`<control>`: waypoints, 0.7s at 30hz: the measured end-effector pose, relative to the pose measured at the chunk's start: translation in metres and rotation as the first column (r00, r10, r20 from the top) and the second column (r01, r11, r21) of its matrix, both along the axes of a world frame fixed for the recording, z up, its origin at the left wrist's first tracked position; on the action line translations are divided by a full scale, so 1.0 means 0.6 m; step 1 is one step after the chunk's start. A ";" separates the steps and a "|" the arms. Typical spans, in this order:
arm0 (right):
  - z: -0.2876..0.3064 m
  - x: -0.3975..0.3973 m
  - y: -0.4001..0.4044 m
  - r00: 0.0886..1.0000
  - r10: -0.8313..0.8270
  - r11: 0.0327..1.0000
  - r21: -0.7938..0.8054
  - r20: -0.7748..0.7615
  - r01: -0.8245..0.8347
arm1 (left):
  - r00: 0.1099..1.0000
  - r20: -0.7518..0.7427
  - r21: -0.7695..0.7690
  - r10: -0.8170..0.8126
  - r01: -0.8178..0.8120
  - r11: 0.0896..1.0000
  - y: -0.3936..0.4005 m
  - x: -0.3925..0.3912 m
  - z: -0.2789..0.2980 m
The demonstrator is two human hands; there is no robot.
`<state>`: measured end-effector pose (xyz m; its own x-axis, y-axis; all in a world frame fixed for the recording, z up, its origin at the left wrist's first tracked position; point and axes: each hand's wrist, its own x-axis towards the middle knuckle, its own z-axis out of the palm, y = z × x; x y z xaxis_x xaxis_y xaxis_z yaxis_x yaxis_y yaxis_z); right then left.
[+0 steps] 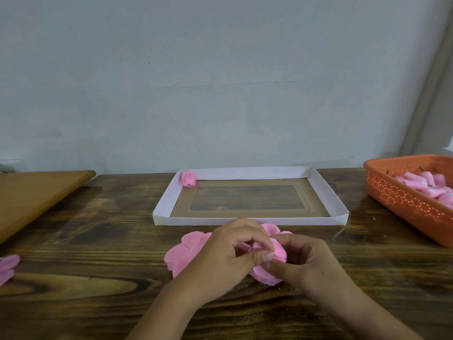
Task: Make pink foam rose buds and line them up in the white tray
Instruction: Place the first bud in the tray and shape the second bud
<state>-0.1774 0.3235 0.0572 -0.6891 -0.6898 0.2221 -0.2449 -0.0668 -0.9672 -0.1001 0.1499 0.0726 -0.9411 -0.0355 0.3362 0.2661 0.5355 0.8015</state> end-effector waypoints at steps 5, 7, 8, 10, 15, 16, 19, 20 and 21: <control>0.001 0.000 0.001 1.000 -0.011 1.000 -0.006 0.027 0.011 | 0.999 -0.033 0.009 0.025 -0.025 1.000 0.007 -0.001 -0.004; 0.001 0.000 0.001 1.000 -0.023 1.000 0.009 0.019 0.023 | 1.000 -0.012 -0.025 0.026 -0.026 0.999 0.007 -0.001 -0.003; 0.001 -0.001 0.002 0.999 -0.028 1.000 0.015 0.020 0.028 | 1.000 -0.001 -0.045 0.029 -0.029 0.999 0.007 0.000 -0.003; 0.000 -0.002 0.003 0.999 -0.042 0.998 0.036 0.016 0.042 | 0.999 -0.011 -0.061 0.035 -0.036 0.998 0.008 0.000 -0.002; 0.002 0.000 0.003 0.997 -0.072 0.995 0.074 0.011 0.071 | 0.997 -0.058 -0.026 0.057 -0.058 0.998 0.010 0.001 -0.004; 0.003 0.000 0.002 0.998 -0.069 0.995 0.078 0.012 0.067 | 0.996 -0.063 -0.023 0.059 -0.060 0.998 0.011 0.001 -0.004; 0.007 0.001 0.004 0.996 -0.049 0.998 0.049 0.073 0.045 | 0.996 -0.071 -0.013 0.049 -0.050 0.999 0.013 0.001 -0.005; 0.008 0.002 0.005 0.994 -0.042 0.999 0.035 0.097 0.039 | 0.997 -0.069 -0.008 0.045 -0.046 0.999 0.013 0.001 -0.005; 0.009 0.002 0.006 0.993 -0.036 0.999 0.023 0.116 0.034 | 0.997 -0.066 -0.004 0.041 -0.042 0.999 0.013 0.001 -0.005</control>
<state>-0.1763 0.3270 0.0625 -0.7333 -0.6684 0.1246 -0.1325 -0.0393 -0.9904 -0.0997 0.1576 0.0696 -0.9145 -0.0722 0.3981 0.2961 0.5512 0.7801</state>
